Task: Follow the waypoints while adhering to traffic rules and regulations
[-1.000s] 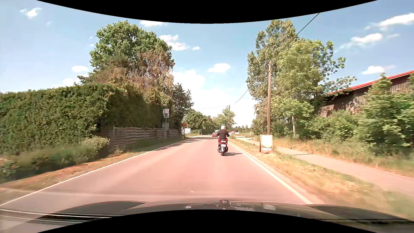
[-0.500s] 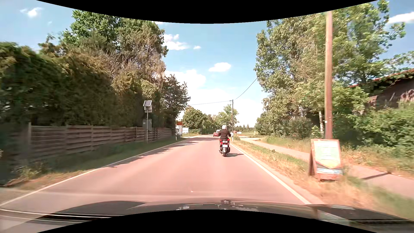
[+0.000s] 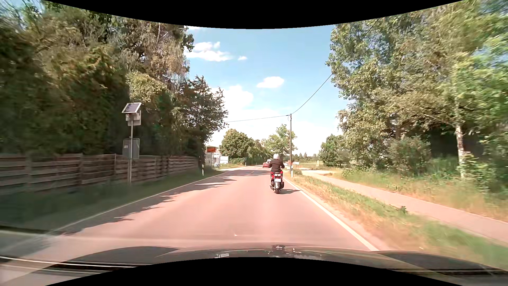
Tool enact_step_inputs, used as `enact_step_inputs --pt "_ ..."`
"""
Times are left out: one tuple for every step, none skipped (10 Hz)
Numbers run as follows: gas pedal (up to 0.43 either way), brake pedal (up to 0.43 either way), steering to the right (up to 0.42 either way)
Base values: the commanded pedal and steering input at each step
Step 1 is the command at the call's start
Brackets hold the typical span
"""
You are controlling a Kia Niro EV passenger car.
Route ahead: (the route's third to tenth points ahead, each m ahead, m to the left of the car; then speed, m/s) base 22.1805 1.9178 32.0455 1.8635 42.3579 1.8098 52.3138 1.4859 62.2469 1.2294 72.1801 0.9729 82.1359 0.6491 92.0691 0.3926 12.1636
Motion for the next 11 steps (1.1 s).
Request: enact_step_inputs --pt "0.098 0.012 -0.001" --pt "0.098 0.012 -0.002" --pt "0.110 0.012 -0.001" --pt "0.110 0.012 -0.002" --pt "0.118 0.012 -0.001" --pt "0.118 0.012 -0.001" --pt "0.130 0.012 -0.002" --pt "0.138 0.012 -0.002" --pt "0.157 0.012 -0.001" --pt "0.169 0.012 -0.001" --pt "0.169 0.012 -0.001"
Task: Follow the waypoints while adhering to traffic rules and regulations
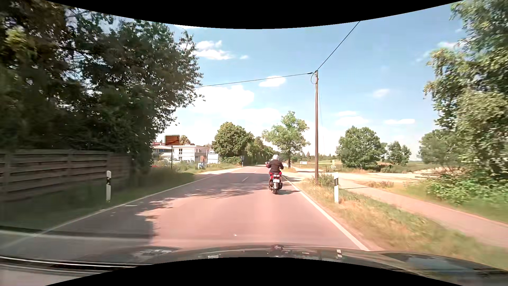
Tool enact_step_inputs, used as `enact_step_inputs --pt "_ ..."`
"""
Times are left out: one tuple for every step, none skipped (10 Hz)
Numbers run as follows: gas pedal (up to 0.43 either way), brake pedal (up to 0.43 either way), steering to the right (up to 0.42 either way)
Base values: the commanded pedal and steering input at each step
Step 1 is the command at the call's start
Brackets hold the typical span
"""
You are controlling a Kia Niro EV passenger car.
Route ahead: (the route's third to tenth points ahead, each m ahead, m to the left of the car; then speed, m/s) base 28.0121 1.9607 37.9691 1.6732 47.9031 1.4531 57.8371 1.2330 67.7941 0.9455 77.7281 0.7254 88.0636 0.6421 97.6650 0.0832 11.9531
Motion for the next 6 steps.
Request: enact_step_inputs --pt "0.177 0.012 -0.001" --pt "0.177 0.012 0.000" --pt "0.177 0.012 0.001" --pt "0.189 0.012 0.001" --pt "0.189 0.012 0.003" --pt "0.197 0.012 0.004"
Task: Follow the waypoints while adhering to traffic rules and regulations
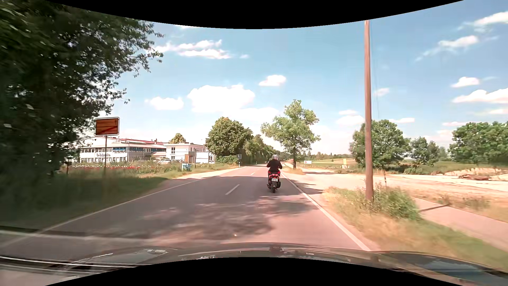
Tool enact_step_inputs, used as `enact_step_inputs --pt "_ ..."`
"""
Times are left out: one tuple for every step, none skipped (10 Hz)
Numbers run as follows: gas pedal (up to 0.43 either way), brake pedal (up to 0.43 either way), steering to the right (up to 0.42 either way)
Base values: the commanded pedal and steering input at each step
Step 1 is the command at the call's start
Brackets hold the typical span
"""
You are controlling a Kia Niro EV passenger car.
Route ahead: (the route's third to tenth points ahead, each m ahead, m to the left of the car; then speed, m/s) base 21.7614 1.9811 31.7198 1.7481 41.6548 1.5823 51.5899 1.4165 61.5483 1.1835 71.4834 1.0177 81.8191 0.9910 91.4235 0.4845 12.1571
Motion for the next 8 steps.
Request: enact_step_inputs --pt "0.209 0.012 0.005" --pt "0.220 0.012 0.005" --pt "0.220 0.012 0.006" --pt "0.220 0.012 0.006" --pt "0.220 0.012 0.006" --pt "0.220 0.012 0.006" --pt "0.220 0.012 0.005" --pt "0.220 0.012 0.005"
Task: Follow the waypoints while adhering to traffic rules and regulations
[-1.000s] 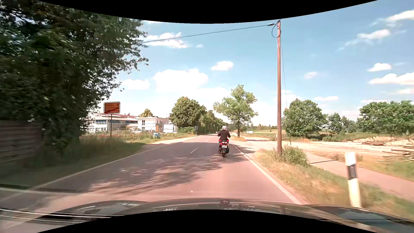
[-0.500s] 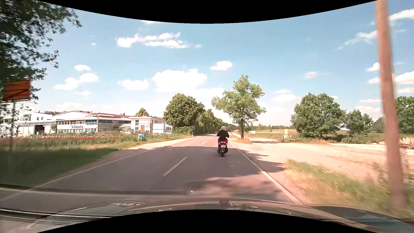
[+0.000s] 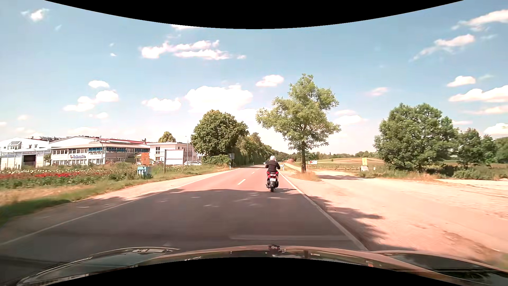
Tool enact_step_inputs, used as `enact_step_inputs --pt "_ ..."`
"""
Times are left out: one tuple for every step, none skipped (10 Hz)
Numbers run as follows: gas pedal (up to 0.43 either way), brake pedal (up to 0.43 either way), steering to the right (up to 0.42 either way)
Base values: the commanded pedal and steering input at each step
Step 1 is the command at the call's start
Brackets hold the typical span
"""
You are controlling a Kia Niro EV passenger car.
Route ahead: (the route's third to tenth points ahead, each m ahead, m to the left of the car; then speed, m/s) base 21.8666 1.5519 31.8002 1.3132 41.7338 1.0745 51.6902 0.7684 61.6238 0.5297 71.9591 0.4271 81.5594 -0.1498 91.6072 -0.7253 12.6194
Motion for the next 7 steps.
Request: enact_step_inputs --pt "0.228 0.012 0.005" --pt "0.240 0.012 0.004" --pt "0.240 0.012 0.004" --pt "0.248 0.012 0.004" --pt "0.248 0.012 0.003" --pt "0.248 0.012 0.003" --pt "0.248 0.012 0.003"
